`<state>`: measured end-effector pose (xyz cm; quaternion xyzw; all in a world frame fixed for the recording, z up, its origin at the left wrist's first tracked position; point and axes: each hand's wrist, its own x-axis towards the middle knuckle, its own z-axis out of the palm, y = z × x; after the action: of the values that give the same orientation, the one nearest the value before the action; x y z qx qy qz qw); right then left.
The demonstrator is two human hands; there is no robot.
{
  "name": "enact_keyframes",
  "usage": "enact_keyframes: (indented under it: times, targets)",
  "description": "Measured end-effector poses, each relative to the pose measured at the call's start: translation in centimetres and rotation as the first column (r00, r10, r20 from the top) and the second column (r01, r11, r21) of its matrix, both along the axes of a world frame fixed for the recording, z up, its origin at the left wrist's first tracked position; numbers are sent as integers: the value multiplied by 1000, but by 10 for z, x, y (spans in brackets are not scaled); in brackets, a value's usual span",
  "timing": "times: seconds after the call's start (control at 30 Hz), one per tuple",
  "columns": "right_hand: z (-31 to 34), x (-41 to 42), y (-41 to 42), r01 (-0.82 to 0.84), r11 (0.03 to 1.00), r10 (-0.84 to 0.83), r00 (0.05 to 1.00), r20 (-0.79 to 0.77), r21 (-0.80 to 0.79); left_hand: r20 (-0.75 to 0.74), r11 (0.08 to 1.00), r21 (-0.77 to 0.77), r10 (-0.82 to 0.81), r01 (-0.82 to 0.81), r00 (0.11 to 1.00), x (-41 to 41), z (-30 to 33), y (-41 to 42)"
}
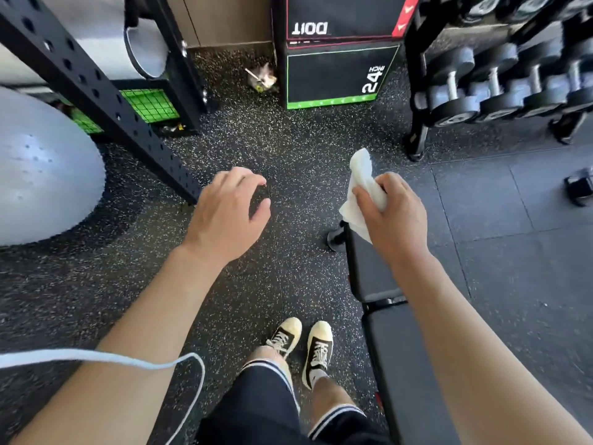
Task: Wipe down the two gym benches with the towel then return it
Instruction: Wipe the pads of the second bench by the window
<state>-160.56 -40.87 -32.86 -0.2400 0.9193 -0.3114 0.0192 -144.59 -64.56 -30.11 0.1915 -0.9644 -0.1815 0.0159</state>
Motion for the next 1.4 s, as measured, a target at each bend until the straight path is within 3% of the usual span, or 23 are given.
enact_keyframes:
  times: [0.2, 0.77, 1.07, 1.4]
  targets:
    - [16, -4, -34, -47, 999, 46, 999, -15, -19, -42, 999, 5, 53, -53, 998, 6, 16, -21]
    - [54, -42, -219, 44, 997, -46, 999, -19, -66, -106, 999, -2, 34, -34, 994, -51, 56, -211]
    - [64, -120, -205, 190, 976, -193, 981, -18, -103, -108, 995, -6, -104, 104, 989, -152, 77, -210]
    - [67, -245, -164, 290, 950, -293, 956, -13, -117, -102, 963, -61, -267, 262, 958, -329, 113, -177]
